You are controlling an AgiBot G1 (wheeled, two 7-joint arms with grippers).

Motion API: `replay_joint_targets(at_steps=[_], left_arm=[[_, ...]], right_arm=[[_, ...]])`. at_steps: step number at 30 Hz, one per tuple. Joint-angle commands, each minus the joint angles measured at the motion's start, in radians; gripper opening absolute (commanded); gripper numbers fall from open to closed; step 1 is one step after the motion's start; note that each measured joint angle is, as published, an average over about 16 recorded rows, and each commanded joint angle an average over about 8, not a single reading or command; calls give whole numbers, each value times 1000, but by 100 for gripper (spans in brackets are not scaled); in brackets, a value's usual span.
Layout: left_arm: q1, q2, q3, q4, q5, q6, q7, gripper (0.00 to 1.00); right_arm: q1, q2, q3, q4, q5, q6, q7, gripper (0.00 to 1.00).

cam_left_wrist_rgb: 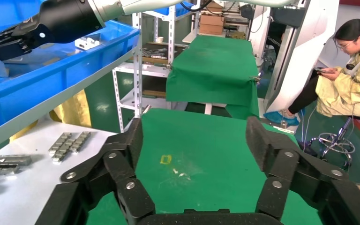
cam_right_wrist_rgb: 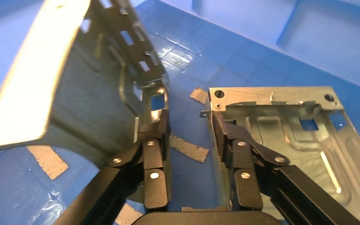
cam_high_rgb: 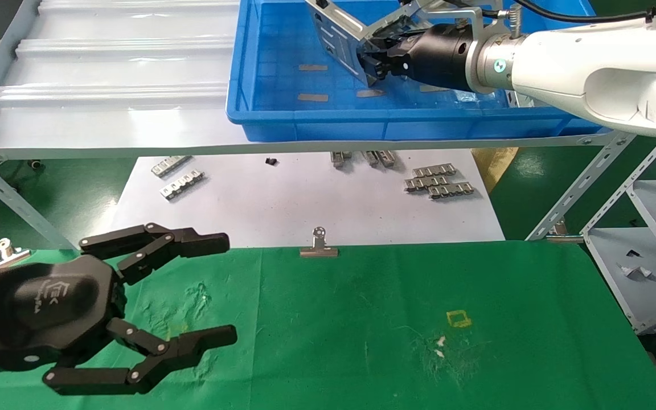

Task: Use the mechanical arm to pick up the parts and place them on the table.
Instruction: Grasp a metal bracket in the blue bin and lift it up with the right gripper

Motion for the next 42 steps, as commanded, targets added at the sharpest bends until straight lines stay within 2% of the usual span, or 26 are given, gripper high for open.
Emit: replay_joint_targets(at_steps=[1, 8, 11, 15, 16, 19, 23, 28, 29, 31, 36, 37, 39, 42], left_arm=[[0, 0, 0, 0, 0, 0, 0, 100], [0, 0, 0, 0, 0, 0, 0, 100], [0, 0, 0, 0, 0, 0, 0, 100], [0, 0, 0, 0, 0, 0, 0, 100], [0, 0, 0, 0, 0, 0, 0, 100], [0, 0, 0, 0, 0, 0, 0, 100], [0, 0, 0, 0, 0, 0, 0, 100], [0, 0, 0, 0, 0, 0, 0, 100], [0, 0, 0, 0, 0, 0, 0, 100], [0, 0, 0, 0, 0, 0, 0, 100], [0, 0, 0, 0, 0, 0, 0, 100], [0, 0, 0, 0, 0, 0, 0, 100], [0, 0, 0, 0, 0, 0, 0, 100], [0, 0, 0, 0, 0, 0, 0, 100]], right_arm=[[-3, 1, -2, 7, 4, 2, 4, 0], [14, 13, 1, -9, 18, 1, -10, 2], [20, 16, 5, -21, 26, -1, -21, 19], [24, 20, 13, -33, 39, -7, -39, 65], [26, 21, 15, -37, 42, -8, -44, 73], [30, 23, 19, -48, 48, -11, -56, 84], [35, 27, 23, -63, 55, -18, -69, 87], [38, 32, 30, -73, 66, -43, -87, 100], [38, 33, 31, -75, 68, -49, -91, 96], [40, 33, 32, -78, 70, -60, -98, 80], [46, 32, 30, -91, 67, -73, -108, 18], [47, 31, 29, -94, 66, -74, -109, 9], [48, 29, 27, -99, 63, -74, -110, 0], [49, 26, 24, -104, 58, -72, -112, 0]])
